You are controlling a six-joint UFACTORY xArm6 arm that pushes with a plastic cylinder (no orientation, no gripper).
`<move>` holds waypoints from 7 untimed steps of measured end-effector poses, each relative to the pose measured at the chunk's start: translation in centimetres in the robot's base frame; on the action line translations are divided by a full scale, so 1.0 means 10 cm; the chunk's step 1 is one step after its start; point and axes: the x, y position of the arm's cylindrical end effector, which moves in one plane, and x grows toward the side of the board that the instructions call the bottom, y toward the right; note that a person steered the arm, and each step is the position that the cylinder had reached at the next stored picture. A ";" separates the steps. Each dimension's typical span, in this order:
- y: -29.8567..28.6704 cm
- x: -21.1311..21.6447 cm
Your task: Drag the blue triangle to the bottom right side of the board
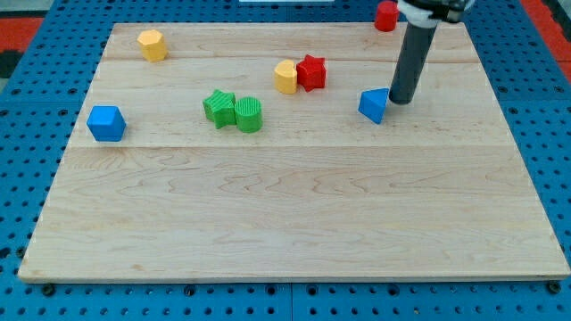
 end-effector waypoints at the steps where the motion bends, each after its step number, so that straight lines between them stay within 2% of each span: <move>1: -0.11 -0.03; 3: -0.36 0.01; 6: -0.78 0.80; 7: -1.07 0.78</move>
